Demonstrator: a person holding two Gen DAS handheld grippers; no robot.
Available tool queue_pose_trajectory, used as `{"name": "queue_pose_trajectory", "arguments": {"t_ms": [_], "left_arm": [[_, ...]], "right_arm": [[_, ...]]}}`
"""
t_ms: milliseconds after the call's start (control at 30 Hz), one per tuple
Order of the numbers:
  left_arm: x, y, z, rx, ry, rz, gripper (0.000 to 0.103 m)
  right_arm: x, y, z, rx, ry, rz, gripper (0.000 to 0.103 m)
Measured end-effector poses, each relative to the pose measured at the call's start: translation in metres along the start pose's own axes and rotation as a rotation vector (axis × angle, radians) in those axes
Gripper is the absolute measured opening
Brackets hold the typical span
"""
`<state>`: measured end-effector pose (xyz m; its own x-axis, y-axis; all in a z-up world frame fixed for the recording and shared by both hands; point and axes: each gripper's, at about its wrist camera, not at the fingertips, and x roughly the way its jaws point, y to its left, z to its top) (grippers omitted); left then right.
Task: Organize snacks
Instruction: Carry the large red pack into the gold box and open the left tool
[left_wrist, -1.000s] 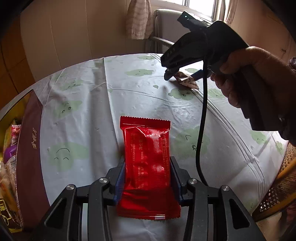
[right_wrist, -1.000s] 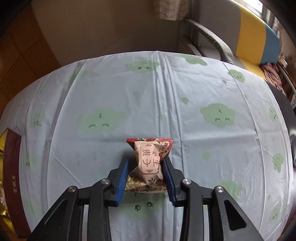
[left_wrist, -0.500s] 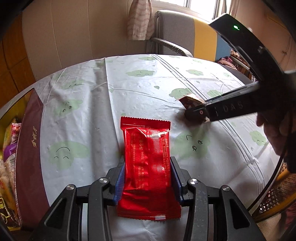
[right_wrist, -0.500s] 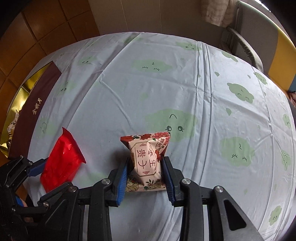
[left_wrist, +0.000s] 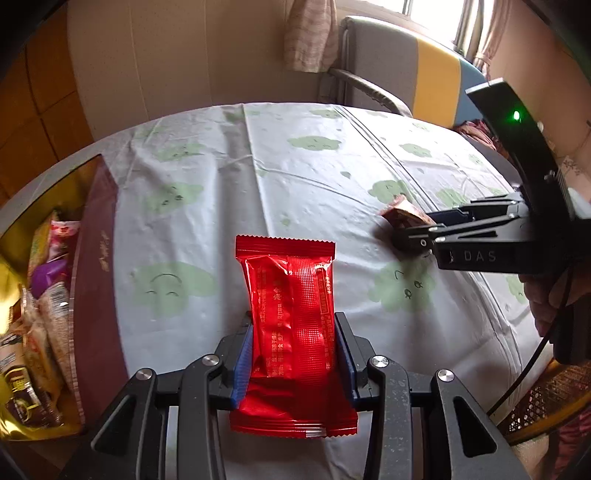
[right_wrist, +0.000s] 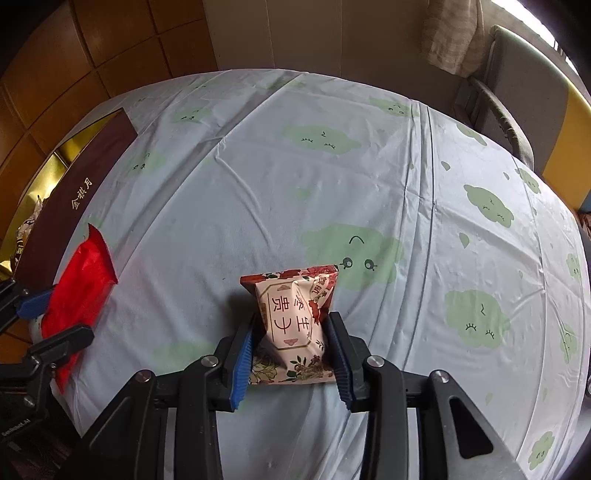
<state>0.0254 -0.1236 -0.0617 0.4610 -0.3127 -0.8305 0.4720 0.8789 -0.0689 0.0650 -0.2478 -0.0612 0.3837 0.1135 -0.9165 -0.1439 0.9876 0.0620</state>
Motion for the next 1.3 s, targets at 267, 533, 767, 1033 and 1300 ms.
{"name": "queue_pose_trajectory", "arguments": {"t_ms": [267,533,767,1033,1300], "left_arm": [[-0.027,0.008,-0.001,-0.023,-0.044,0.032,0.04],[-0.047,0.027,-0.002,-0.082,-0.064,0.059,0.04],[-0.061,0.046,-0.002,-0.12,-0.093,0.101,0.04],[-0.07,0.077,-0.006,-0.173,-0.102,0.149,0.04],[-0.085,0.125,-0.017,-0.265,-0.105,0.198,0.04]], "right_arm": [[0.001,0.006,0.0,-0.03,-0.008,-0.039,0.038],[0.0,0.009,0.0,-0.061,-0.026,-0.058,0.038],[-0.001,0.01,0.0,-0.071,-0.033,-0.062,0.038],[-0.002,0.01,0.0,-0.076,-0.037,-0.061,0.038],[-0.002,0.01,0.0,-0.077,-0.039,-0.065,0.038]]}}
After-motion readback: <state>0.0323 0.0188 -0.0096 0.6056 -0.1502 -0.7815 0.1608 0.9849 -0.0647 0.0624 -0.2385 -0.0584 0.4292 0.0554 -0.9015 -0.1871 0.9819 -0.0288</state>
